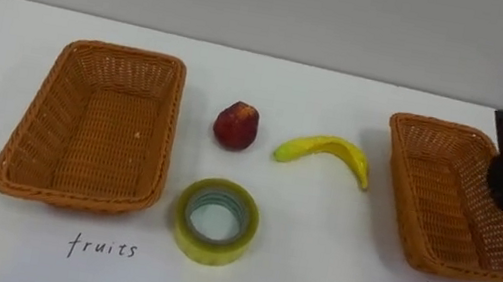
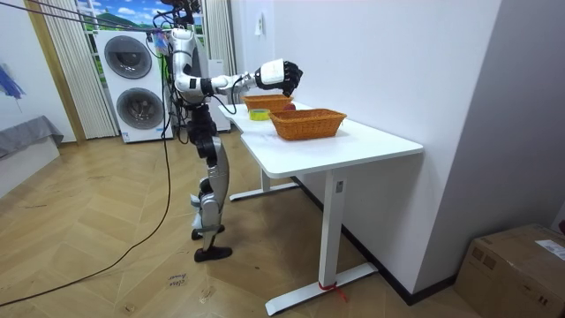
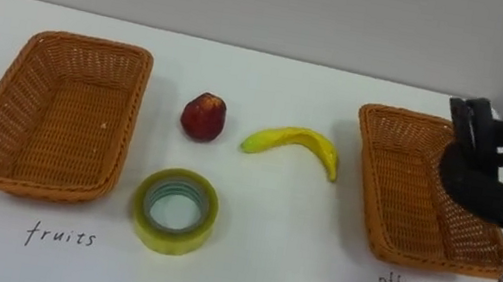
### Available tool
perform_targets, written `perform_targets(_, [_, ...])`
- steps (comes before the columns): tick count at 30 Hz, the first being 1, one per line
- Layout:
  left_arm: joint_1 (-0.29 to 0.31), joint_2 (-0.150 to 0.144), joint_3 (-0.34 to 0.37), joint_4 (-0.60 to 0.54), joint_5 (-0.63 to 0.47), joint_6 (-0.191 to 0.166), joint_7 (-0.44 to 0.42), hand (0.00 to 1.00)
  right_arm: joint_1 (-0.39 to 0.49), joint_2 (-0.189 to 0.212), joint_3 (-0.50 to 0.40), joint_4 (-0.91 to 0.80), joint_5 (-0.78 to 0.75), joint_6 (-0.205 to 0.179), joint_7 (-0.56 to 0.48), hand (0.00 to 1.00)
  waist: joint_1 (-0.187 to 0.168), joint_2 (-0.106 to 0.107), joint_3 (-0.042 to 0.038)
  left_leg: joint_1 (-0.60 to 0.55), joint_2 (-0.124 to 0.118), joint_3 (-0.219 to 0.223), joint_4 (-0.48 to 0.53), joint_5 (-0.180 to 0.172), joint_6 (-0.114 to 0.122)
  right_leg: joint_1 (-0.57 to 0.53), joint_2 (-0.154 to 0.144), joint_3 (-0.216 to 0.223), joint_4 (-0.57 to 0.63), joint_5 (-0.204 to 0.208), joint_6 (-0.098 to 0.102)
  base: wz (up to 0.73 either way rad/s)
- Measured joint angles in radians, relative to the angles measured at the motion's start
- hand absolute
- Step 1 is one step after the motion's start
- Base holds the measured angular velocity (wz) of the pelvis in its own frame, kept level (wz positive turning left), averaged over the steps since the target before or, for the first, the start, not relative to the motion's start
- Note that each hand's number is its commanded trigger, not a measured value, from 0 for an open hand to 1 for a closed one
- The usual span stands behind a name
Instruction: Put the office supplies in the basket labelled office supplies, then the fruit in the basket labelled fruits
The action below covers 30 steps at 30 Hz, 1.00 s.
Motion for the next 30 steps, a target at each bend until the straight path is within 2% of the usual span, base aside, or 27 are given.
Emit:
perform_targets(6, [0.001, -0.006, -0.003, -0.021, 0.0, 0.012, 0.002, 0.0, 0.0, 0.0, 0.004, 0.034, -0.014, 0.008, 0.021, 1.0, 0.002, 0.0, -0.0004, 0.001, 0.0, 0.004, 0.001, 0.0, 0.0, -0.001, 0.0, 0.002, 0.0, 0.0, 0.0, -0.01])
perform_targets(10, [0.001, -0.006, -0.001, -0.032, -0.001, 0.016, 0.002, 0.0, 0.0, 0.0, 0.005, 0.075, -0.017, 0.01, 0.066, 1.0, 0.004, 0.001, -0.0001, 0.001, 0.0, 0.001, 0.0, 0.0, 0.0, 0.004, 0.0, 0.0, -0.002, 0.0, 0.0, 0.0])
perform_targets(13, [0.001, -0.006, -0.001, -0.036, -0.001, 0.018, 0.002, 0.0, 0.0, 0.0, 0.007, 0.083, -0.019, 0.029, 0.097, 1.0, 0.003, 0.005, 0.0003, 0.001, 0.0, -0.001, 0.0, 0.001, 0.0, 0.006, -0.001, -0.002, -0.002, 0.0, 0.0, 0.0])
perform_targets(19, [0.01, -0.006, -0.001, -0.073, -0.005, 0.02, 0.002, 0.0, 0.0, 0.0, 0.007, 0.082, -0.023, 0.03, 0.153, 1.0, 0.003, 0.0, -0.0007, 0.001, 0.0, -0.001, 0.0, 0.001, -0.001, 0.006, -0.006, -0.004, -0.002, 0.0, 0.0, 0.0])
perform_targets(20, [0.013, -0.006, -0.001, -0.078, -0.007, 0.019, 0.002, 0.0, 0.0, 0.0, 0.007, 0.082, -0.023, 0.03, 0.163, 0.79, 0.003, -0.002, -0.0006, 0.001, 0.0, -0.001, 0.0, 0.001, -0.001, 0.006, -0.006, -0.004, -0.002, 0.0, 0.0, 0.0])
perform_targets(21, [0.014, -0.006, -0.001, -0.079, -0.007, 0.02, 0.002, 0.0, 0.0, 0.0, 0.007, 0.082, -0.024, 0.03, 0.171, 0.42, 0.003, -0.003, -0.0004, 0.001, 0.0, -0.001, 0.0, 0.001, -0.001, 0.006, -0.006, -0.004, -0.002, 0.0, 0.0, 0.0])
perform_targets(22, [0.014, -0.006, -0.001, -0.079, -0.008, 0.019, 0.002, 0.0, 0.0, 0.0, 0.007, 0.082, -0.024, 0.03, 0.172, 0.0, 0.003, -0.003, -0.0001, 0.001, 0.0, -0.001, 0.0, 0.001, -0.001, 0.006, -0.006, -0.004, -0.002, 0.0, 0.0, 0.0])
perform_targets(30, [0.015, -0.006, -0.001, -0.079, -0.009, 0.019, 0.002, 0.0, -0.001, 0.0, 0.007, 0.082, -0.03, 0.03, 0.199, 0.0, 0.003, -0.007, 0.0006, 0.001, 0.0, 0.001, 0.0, 0.001, -0.001, 0.005, -0.006, -0.004, -0.002, 0.0, 0.0, 0.0])
